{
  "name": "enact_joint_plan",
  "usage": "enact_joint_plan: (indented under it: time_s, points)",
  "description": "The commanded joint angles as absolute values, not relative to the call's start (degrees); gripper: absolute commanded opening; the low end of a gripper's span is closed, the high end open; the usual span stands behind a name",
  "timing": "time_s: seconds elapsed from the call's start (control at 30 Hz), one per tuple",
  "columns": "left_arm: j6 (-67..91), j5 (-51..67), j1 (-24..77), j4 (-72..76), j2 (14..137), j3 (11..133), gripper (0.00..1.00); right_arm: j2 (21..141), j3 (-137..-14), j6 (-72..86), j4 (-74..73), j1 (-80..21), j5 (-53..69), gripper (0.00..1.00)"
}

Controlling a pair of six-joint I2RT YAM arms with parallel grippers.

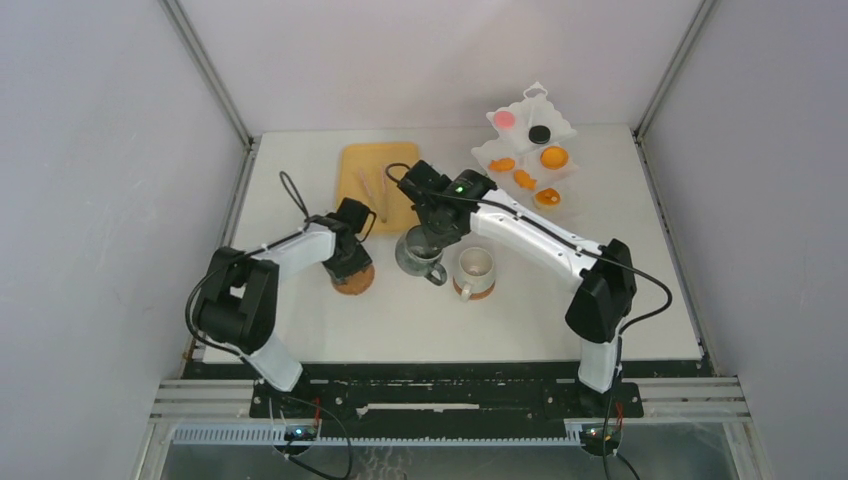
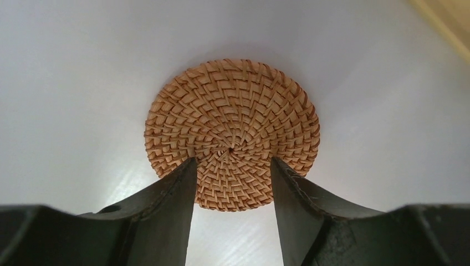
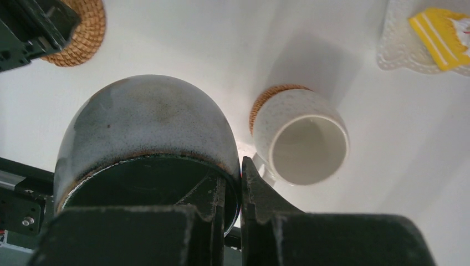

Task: Serve the afternoon tea
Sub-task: Move the coaster to the center of the board.

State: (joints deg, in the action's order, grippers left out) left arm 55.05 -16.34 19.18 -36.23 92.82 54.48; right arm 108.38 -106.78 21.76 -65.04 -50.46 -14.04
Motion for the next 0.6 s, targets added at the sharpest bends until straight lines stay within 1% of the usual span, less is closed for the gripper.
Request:
enact_joint_plan:
  time_s: [0.0, 0.3, 0.57]
  points:
    - [56.3, -14.0, 25.2, -37.6, 97.4, 59.7, 0.56, 101.6, -105.6, 22.0, -60.7, -48.8, -14.1, 0.0]
    - [56.9, -11.8, 32.5, -38.7, 102.6, 66.6, 0.56, 98.3, -102.4, 22.0, -60.8, -47.2, -15.2, 0.0]
    - [58.1, -10.1, 37.0, -38.7, 104.0, 67.8, 0.56, 96.1, -102.7, 21.5, -61.3, -45.4, -15.3, 0.0]
